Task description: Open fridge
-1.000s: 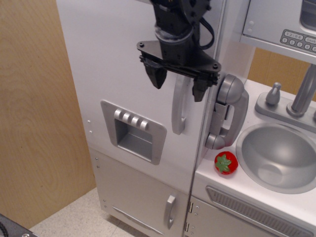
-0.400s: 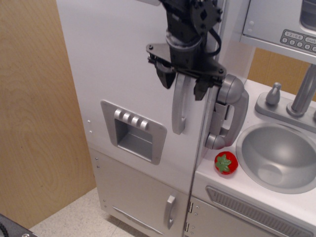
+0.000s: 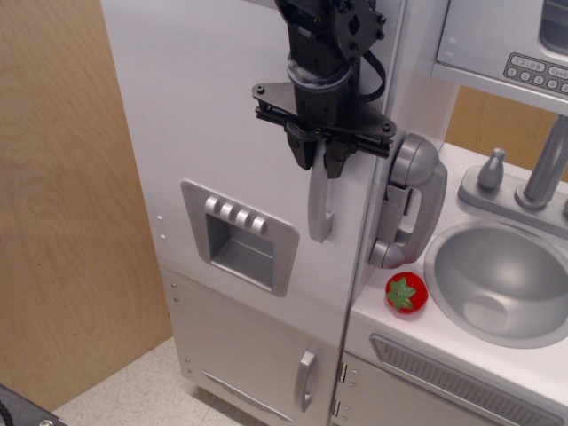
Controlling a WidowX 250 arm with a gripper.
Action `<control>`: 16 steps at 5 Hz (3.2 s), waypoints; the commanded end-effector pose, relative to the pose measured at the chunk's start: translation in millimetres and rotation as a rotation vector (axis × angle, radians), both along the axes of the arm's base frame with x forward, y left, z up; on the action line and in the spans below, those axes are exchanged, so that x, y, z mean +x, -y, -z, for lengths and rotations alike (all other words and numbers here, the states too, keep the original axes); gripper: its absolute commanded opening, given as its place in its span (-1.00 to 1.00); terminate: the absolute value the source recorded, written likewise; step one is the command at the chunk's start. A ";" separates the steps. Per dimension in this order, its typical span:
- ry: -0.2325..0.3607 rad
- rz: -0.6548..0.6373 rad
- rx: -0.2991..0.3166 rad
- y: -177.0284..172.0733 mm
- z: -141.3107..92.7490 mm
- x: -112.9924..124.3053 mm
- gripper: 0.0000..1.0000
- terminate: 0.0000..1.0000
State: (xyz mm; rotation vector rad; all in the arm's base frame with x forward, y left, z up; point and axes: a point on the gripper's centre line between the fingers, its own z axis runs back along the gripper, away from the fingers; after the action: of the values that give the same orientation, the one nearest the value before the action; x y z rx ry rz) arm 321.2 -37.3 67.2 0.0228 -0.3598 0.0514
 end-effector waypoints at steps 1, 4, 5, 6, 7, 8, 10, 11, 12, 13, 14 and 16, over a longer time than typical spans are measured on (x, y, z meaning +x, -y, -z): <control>0.021 0.047 -0.016 -14.1 -24.8 -44.4 -1.00 -1.00; -0.154 0.206 -0.003 7.0 -36.5 -115.8 1.00 -1.00; -0.207 0.274 -0.037 33.8 -35.2 -119.0 1.00 -1.00; -0.189 0.301 -0.027 57.7 -29.3 -109.7 1.00 -1.00; -0.164 0.288 -0.024 74.4 -26.1 -90.8 1.00 -1.00; -0.133 0.272 -0.009 79.5 -26.5 -67.9 1.00 -1.00; -0.103 0.209 -0.025 67.0 -31.0 -39.4 1.00 -1.00; -0.100 0.192 -0.002 49.1 -32.7 -41.5 1.00 -1.00; -0.113 0.186 0.020 34.7 -35.2 -49.5 1.00 -1.00; -0.131 0.195 0.022 25.9 -36.0 -70.3 1.00 -1.00; -0.143 0.225 0.027 19.3 -37.3 -97.0 1.00 -1.00; -0.180 0.211 0.051 -35.5 -36.9 -134.8 1.00 -1.00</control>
State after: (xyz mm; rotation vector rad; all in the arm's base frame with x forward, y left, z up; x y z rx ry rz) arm 181.5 -2.9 91.4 0.0358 -0.1648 -0.1647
